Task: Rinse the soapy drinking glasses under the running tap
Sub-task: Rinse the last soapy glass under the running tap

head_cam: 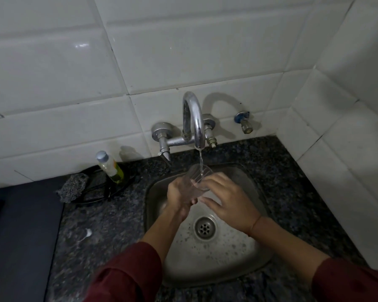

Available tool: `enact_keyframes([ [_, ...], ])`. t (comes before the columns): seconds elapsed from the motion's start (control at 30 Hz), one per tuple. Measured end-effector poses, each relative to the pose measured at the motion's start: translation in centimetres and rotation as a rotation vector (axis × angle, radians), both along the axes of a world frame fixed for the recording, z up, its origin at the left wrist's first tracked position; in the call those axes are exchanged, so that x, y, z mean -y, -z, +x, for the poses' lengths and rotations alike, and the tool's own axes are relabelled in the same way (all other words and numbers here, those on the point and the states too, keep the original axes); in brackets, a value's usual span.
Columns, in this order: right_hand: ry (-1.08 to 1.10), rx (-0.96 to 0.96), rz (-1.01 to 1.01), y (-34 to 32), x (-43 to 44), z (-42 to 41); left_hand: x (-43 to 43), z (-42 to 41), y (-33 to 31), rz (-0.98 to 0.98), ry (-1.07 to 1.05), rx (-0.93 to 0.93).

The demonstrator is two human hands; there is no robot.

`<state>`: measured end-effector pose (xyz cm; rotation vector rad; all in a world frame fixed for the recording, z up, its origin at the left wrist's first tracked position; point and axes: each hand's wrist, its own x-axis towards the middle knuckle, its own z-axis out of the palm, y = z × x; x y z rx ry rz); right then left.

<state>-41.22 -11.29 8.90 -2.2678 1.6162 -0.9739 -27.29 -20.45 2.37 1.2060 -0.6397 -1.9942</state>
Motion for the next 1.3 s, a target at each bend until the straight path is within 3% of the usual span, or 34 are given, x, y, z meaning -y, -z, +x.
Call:
enact_keyframes([
  [0.1,-0.082,-0.189,0.239,-0.5,0.8,0.0,0.0,0.0,-0.2,-0.063,0.005,0.090],
  [0.17,0.044,-0.277,0.471,-1.0,1.7,0.9,0.1,-0.3,-0.5,-0.111,0.004,0.138],
  [0.2,0.107,-0.225,0.612,-1.1,2.2,1.5,0.1,-0.4,-0.5,-0.126,-0.022,0.139],
  [0.23,0.133,-0.053,0.752,-1.3,2.9,2.0,0.3,-0.4,-0.3,-0.140,-0.067,0.133],
  [0.3,0.016,0.227,0.916,-1.5,3.8,2.6,0.7,0.0,0.2,-0.157,-0.147,0.135],
  [0.33,-0.065,0.165,0.916,-1.4,4.0,2.5,0.9,0.3,0.4,-0.158,-0.156,0.142],
  [0.37,-0.120,-0.044,0.853,-1.2,4.0,2.4,1.2,0.6,0.6,-0.138,-0.136,0.150],
  [0.43,-0.107,-0.564,0.545,-0.5,3.6,2.3,2.0,1.1,1.1,-0.052,0.031,0.203],
  [0.47,-0.091,-0.663,0.443,0.2,3.6,2.1,2.4,1.3,1.4,-0.021,0.115,0.225],
  [0.5,-0.080,-0.662,0.429,0.6,3.7,2.1,2.4,1.4,1.4,-0.022,0.138,0.217],
  [0.53,-0.038,-0.492,0.501,0.8,3.8,2.2,2.3,1.3,1.5,-0.062,0.104,0.186],
  [0.6,0.011,0.038,0.673,0.0,4.0,2.2,1.5,0.9,1.2,-0.170,-0.020,0.124],
  [0.67,-0.025,0.179,0.692,-0.6,4.2,2.0,0.9,0.9,0.7,-0.164,-0.046,0.174],
  [0.77,-0.103,-0.527,0.499,-0.5,3.5,2.5,1.7,1.7,0.6,0.049,0.285,0.231],
  [0.83,-0.077,-0.673,0.413,-0.2,3.2,2.6,2.1,2.2,0.3,0.068,0.405,0.171],
  [0.87,-0.056,-0.653,0.446,-0.2,3.4,2.7,2.0,2.0,0.3,0.044,0.365,0.126],
  [0.97,0.026,-0.007,0.719,-1.2,4.2,1.8,1.1,1.3,0.6,-0.040,0.180,0.123],
  [1.0,-0.022,0.080,0.760,-1.6,4.2,1.5,0.9,1.4,0.8,-0.036,0.180,0.157],
  [1.03,-0.081,-0.006,0.734,-1.7,4.2,1.2,1.0,1.5,1.1,-0.004,0.227,0.159],
  [1.1,-0.110,-0.495,0.588,-1.7,4.0,1.8,1.5,2.0,0.9,0.062,0.352,0.079],
  [1.17,-0.079,-0.698,0.472,-1.5,4.2,2.2,1.5,1.9,0.1,0.033,0.350,0.004],
  [1.2,-0.062,-0.664,0.468,-1.6,4.4,2.3,1.3,1.7,-0.2,0.000,0.294,-0.015],
  [1.3,-0.032,-0.090,0.657,-1.5,4.8,1.4,0.5,1.3,0.2,-0.099,0.141,0.039],
])
